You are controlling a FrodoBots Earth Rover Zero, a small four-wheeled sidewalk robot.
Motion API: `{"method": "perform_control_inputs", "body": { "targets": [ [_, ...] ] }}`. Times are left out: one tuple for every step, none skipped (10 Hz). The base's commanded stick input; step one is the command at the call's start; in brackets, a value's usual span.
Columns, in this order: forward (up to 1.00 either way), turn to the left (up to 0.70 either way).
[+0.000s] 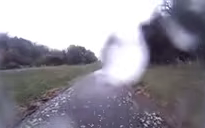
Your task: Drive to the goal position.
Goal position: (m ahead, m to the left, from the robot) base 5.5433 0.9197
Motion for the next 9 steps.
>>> {"method": "perform_control_inputs", "body": {
  "targets": [
    [0.7,0.0],
    [0.7,0.0],
    [0.7,0.0],
    [0.7,0.0],
    [0.7,0.0],
    [0.7,0.0],
    [0.7,0.0],
    [0.7,0.0],
    [0.7,0.0]
  ]
}}
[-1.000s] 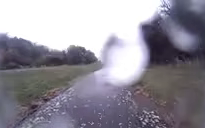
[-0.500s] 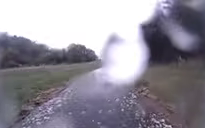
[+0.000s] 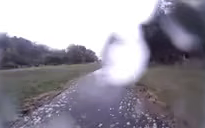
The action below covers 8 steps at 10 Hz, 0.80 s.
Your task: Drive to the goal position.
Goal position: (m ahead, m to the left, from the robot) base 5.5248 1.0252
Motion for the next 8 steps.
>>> {"method": "perform_control_inputs", "body": {
  "targets": [
    [0.7,-0.12],
    [0.7,-0.25],
    [0.7,-0.28],
    [0.7,-0.28],
    [0.7,0.0],
    [0.7,0.0],
    [0.7,0.0],
    [0.7,0.0]
  ]
}}
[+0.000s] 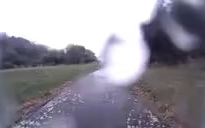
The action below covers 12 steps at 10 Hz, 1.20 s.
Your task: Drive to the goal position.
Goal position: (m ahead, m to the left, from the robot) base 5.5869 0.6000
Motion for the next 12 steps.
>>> {"method": "perform_control_inputs", "body": {
  "targets": [
    [0.7,0.0],
    [0.7,0.0],
    [0.7,0.0],
    [0.7,0.0],
    [0.7,0.0],
    [0.7,0.0],
    [0.7,0.0],
    [0.7,0.0],
    [0.7,0.0],
    [0.7,0.0],
    [0.7,0.0],
    [0.7,0.0]
  ]
}}
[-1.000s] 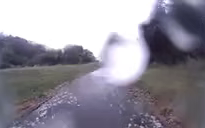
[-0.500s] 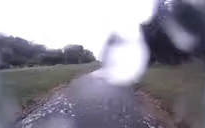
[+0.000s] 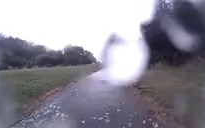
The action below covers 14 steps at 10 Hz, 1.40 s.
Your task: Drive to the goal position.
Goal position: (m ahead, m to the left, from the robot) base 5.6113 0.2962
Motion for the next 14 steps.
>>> {"method": "perform_control_inputs", "body": {
  "targets": [
    [0.7,0.0],
    [0.7,0.0],
    [0.7,0.0],
    [0.7,0.0],
    [0.7,0.0],
    [0.7,0.0],
    [0.7,0.0],
    [0.7,0.0],
    [0.7,0.0],
    [0.7,0.0],
    [0.7,0.0],
    [0.7,0.0],
    [0.7,0.0],
    [0.7,0.0]
  ]
}}
